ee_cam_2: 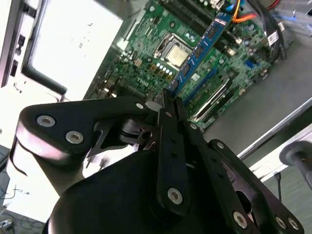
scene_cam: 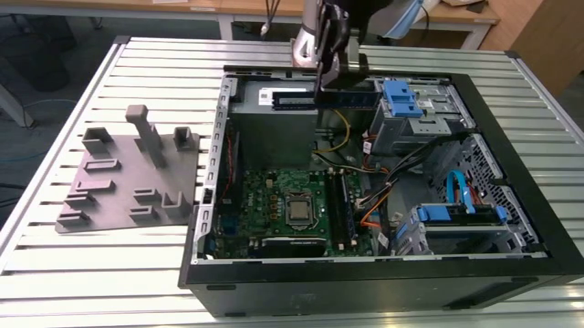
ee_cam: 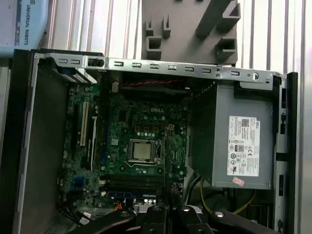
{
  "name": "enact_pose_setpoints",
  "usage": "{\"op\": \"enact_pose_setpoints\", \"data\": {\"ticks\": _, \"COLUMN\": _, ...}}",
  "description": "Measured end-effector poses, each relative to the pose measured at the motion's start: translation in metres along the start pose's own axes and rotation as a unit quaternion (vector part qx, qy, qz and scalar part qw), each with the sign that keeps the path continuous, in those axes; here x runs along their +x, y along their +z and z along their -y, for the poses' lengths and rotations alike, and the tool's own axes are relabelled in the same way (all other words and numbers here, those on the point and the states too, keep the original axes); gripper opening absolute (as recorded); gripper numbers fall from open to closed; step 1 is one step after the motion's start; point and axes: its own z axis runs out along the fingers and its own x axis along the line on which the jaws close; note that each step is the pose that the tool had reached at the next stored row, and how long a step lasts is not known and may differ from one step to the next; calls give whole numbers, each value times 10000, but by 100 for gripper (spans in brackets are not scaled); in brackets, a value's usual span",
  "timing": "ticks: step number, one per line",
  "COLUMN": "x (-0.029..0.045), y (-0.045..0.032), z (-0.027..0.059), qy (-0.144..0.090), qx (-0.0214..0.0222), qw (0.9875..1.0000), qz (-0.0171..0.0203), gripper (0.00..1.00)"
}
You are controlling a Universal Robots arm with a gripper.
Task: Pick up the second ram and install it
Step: 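Pick up the second ram and move it above second insertion slot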
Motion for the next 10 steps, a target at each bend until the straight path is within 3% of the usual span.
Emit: {"op": "enact_pose_setpoints", "data": {"ticks": 10, "x": 16, "y": 121, "z": 219, "qy": 1, "qx": -9, "qw": 10000, "qz": 0, "gripper": 11}}
